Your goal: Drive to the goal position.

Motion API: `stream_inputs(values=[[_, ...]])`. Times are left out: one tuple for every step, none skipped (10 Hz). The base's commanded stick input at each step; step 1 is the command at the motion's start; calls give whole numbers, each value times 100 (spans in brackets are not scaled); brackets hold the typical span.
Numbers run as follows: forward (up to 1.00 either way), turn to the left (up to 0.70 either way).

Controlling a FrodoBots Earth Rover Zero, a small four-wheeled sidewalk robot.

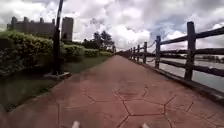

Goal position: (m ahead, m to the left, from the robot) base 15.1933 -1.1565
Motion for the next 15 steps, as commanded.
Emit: stream_inputs(values=[[70,0],[70,0],[70,0],[70,0],[70,0],[70,0],[70,0],[70,0],[70,0],[70,0],[70,0],[70,0],[70,0],[70,0],[70,0]])
